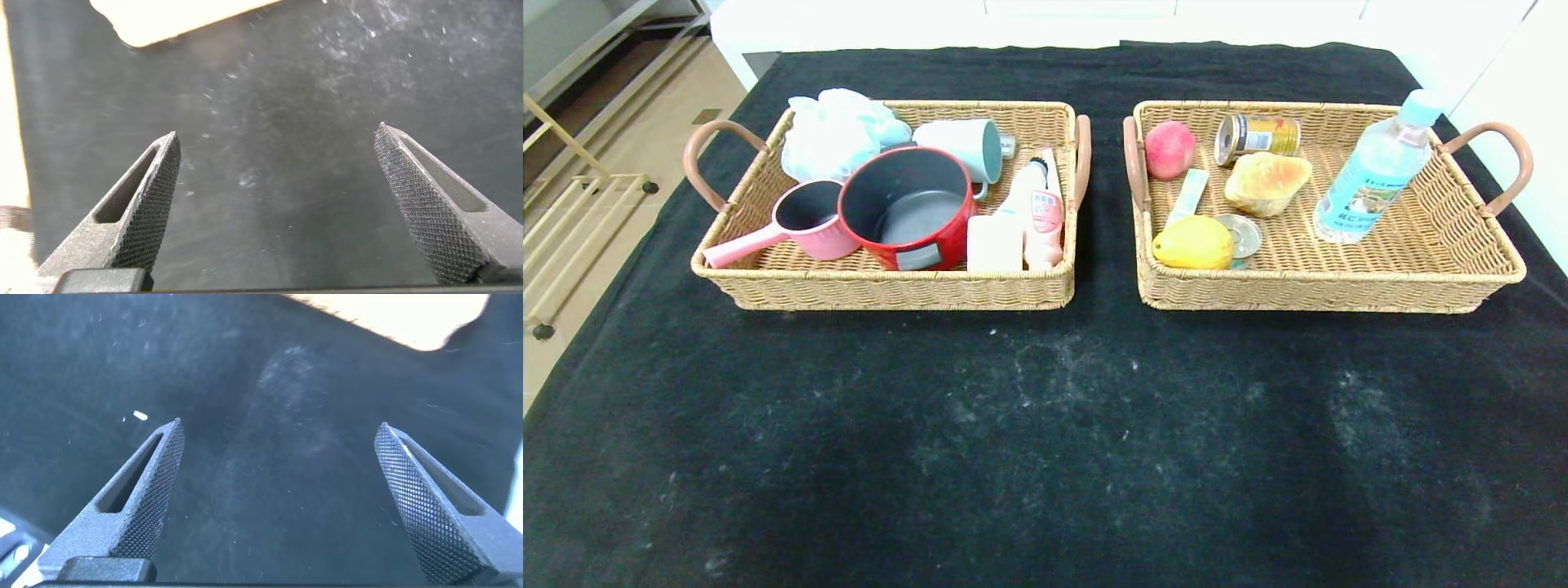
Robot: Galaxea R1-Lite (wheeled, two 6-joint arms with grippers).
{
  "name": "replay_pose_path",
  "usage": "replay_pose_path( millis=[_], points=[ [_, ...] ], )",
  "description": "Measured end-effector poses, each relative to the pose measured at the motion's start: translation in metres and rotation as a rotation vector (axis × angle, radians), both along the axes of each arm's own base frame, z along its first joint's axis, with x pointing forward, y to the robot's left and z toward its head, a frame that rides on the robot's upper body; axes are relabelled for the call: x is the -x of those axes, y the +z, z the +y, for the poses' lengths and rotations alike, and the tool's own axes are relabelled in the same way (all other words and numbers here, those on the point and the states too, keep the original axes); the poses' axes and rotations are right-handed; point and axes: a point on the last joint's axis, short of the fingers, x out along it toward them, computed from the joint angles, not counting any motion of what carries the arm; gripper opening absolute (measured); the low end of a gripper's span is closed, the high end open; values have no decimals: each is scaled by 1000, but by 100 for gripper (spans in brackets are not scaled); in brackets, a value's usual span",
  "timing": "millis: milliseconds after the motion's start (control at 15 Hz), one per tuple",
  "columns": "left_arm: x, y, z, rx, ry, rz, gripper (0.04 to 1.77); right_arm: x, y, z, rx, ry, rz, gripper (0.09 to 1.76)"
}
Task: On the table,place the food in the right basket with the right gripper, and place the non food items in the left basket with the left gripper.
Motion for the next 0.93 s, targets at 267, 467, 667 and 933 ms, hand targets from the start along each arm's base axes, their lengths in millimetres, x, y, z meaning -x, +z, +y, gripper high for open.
replay_pose_path(
  millis=[267,467,667,933],
  points=[
    [20,2,-2,-29,30,-45,172,26,-6,6,-18,-62,-29,170],
    [31,-7,-3,-22,-33,-42,172,38,-22,16,-36,-63,-16,170],
    [42,-21,-5,-10,-79,-29,172,43,-46,18,-39,-78,-2,170],
    [51,-42,-8,-7,-81,-53,172,48,-72,17,-40,-77,-7,171]
  ],
)
